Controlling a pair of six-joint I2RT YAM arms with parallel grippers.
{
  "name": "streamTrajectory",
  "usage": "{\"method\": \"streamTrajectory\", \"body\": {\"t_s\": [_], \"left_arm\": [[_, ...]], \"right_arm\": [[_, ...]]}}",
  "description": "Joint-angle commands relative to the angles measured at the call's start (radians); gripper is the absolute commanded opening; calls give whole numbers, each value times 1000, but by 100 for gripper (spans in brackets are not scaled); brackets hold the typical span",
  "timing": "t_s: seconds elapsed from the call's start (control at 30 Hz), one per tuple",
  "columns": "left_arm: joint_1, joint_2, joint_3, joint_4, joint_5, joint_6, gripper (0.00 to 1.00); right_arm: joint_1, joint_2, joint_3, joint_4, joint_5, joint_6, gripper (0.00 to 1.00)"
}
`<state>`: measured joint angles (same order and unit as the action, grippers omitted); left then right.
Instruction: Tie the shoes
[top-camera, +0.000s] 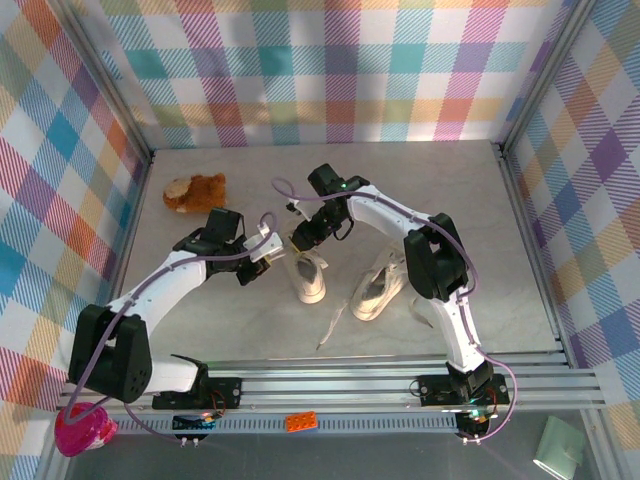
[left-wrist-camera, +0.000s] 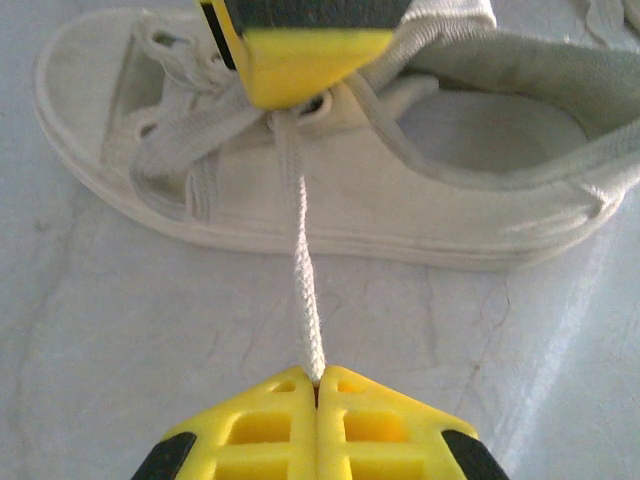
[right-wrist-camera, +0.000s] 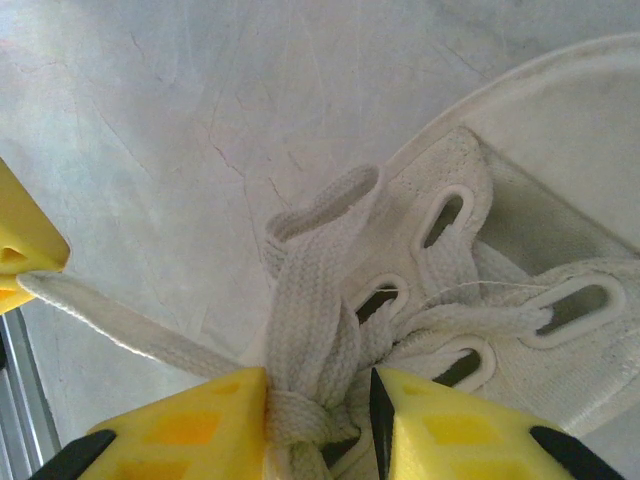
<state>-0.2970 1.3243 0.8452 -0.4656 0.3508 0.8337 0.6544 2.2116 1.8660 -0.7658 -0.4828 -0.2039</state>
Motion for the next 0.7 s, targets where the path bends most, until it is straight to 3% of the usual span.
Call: {"method": "streamTrajectory", "body": {"t_s": [0.0,0.27,0.37,0.57,0.67], "left_arm": [[-8,-44,-27,-93,-42,-5,0],[-8,-73,-39,-140,-64,-28,0],[-8,-66,-17,-124,-63,-57,29],[3,-118,4,-31,-100,-220,50],[30,-148,32,-17,-77,-344,54]], "right_arm": [[-2,18,-21,-26,38,-34,33],[-4,-4,-41,-11,51,-38,37],[-8,-32,-44,0,28,-25,46],[-61,-172,-84,47,-6,71,53],[-96,-252,-141,61,19,145,54]]}}
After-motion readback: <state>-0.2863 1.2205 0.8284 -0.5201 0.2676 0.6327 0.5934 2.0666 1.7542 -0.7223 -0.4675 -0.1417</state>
